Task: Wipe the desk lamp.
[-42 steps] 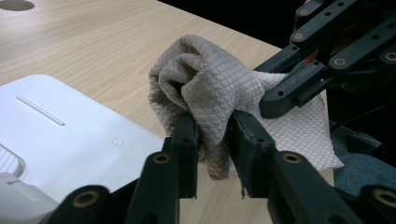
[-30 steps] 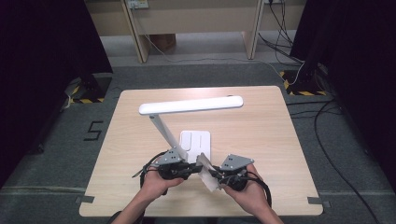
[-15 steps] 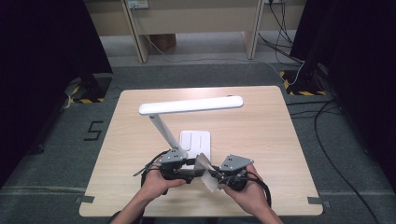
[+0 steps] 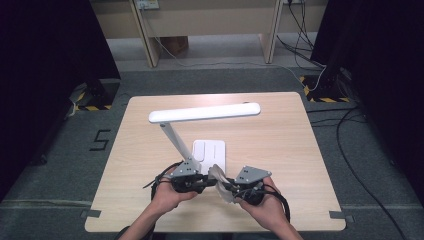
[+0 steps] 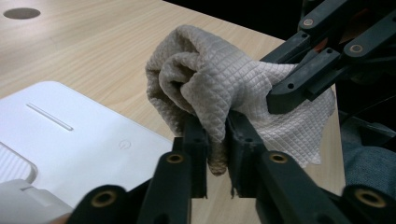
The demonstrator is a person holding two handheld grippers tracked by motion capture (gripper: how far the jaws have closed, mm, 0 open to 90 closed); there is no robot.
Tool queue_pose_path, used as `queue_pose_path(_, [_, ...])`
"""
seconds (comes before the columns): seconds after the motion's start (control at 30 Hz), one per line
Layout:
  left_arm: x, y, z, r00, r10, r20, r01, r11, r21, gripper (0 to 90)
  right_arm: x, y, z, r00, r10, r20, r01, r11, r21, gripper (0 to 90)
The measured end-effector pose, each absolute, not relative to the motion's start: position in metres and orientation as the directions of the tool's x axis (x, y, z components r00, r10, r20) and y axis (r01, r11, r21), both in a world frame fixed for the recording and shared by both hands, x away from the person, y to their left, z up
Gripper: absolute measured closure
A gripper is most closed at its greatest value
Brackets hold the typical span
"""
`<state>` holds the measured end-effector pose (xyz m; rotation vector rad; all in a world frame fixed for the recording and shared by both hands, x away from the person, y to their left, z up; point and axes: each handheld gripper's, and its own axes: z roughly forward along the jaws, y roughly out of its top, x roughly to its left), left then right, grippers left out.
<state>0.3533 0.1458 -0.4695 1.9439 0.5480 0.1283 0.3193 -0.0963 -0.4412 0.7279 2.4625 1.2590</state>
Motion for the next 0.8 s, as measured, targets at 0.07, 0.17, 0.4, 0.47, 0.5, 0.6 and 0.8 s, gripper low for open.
queue_pose_path(0.07, [0.3517,0.1459,-0.4681,0.887,0.437,-0.147,0.311,-0.332,0.891,82.5,0.3191,-0.0958,-0.441,-0.834,0.551,-0.016,0.308,0.49,0.816,81.4])
queue_pose_path(0.17, [0.35,0.1464,-0.4668,0.889,0.44,-0.126,0.293,-0.336,0.895,84.5,0.3194,-0.0952,-0.4404,-0.837,0.547,-0.016,0.301,0.485,0.821,81.4])
queue_pose_path(0.4, [0.3476,0.1464,-0.4632,0.891,0.446,-0.082,0.262,-0.359,0.896,86.7,0.3196,-0.0945,-0.4393,-0.838,0.545,-0.018,0.295,0.48,0.826,80.9])
queue_pose_path(0.47, [0.3469,0.146,-0.4626,0.891,0.448,-0.066,0.252,-0.367,0.895,87.0,0.3198,-0.0942,-0.4394,-0.84,0.543,-0.014,0.295,0.478,0.827,80.2])
queue_pose_path(0.5, [0.3466,0.146,-0.4623,0.891,0.45,-0.061,0.248,-0.37,0.895,87.1,0.32,-0.0941,-0.4394,-0.84,0.542,-0.012,0.296,0.477,0.828,79.7])
queue_pose_path(0.6, [0.3463,0.1462,-0.4619,0.89,0.453,-0.055,0.243,-0.367,0.898,87.3,0.3201,-0.0939,-0.4393,-0.841,0.54,-0.009,0.298,0.478,0.826,78.1])
queue_pose_path(0.8, [0.3452,0.1495,-0.46,0.885,0.463,-0.043,0.235,-0.364,0.901,87.6,0.3203,-0.0931,-0.4396,-0.84,0.542,-0.006,0.299,0.472,0.83,72.6])
